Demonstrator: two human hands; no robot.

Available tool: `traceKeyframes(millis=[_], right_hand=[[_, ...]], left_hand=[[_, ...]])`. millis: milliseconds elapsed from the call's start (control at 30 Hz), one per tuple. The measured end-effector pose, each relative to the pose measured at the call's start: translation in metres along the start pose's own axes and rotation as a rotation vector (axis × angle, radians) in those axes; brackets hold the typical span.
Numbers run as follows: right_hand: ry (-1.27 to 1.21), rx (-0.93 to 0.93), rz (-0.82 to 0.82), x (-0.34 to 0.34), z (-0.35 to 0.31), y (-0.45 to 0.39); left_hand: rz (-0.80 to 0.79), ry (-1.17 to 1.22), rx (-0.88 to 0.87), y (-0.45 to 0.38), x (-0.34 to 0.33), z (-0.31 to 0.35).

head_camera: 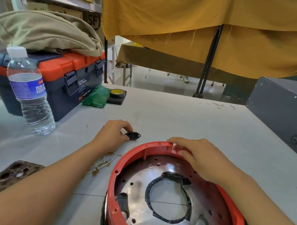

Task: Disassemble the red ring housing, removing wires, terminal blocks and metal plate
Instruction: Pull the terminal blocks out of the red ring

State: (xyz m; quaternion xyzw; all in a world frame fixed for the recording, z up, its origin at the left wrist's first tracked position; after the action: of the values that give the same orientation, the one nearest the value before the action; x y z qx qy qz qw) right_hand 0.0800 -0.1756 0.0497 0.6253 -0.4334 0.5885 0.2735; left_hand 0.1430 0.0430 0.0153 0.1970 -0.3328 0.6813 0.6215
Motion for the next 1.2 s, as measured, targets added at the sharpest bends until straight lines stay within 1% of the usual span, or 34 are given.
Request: traceKeyframes(millis=[267, 567, 667, 767, 967, 1100, 1200], right_hand=[[0.042, -0.04, -0.021, -0.004, 0.007, -0.002], [0.051, -0.065, -0.031, -0.004, 0.007, -0.001], [0.051, -0.065, -0.037, -0.004, 0.005, -0.001], [0.043, -0.076, -0.042, -0.004, 0.006, -0.001], [-0.013, -0.083, -0.048, -0.001, 0.003, 0.0], [-0.071, -0.104, -0.024, 0.006, 0.003, 0.002], [-0.055, -0.15, 0.002, 0.011, 0.007, 0.005]], left_hand=[[0.02, -0.065, -0.03, -0.002, -0.001, 0.001], [0.027, -0.038, 0.001, 0.006, 0.004, -0.003], [0.034, -0.06, -0.032, 0.01, 0.008, 0.006], [0.038, 0.016, -0.063, 0.016, 0.015, 0.024], [-0.126, 0.17, -0.029, 0.041, 0.018, 0.051], [-0.164, 0.266, 0.035, 0.061, 0.028, 0.05], [-0.206, 0.253, 0.08, 0.077, 0.033, 0.045]])
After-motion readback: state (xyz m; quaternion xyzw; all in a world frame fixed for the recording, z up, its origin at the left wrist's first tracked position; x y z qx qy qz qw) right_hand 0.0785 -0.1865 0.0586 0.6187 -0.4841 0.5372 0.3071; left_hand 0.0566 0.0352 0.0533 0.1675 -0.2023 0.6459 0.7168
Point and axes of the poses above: each hand's wrist, its own y-axis away from the middle knuckle, its own x-axis out of the back of the hand, z = x × y, the point moved 9 cm from there along -y, towards the middle knuckle, and after that the axes turned 8 degrees about y, right-handed, at the moved point
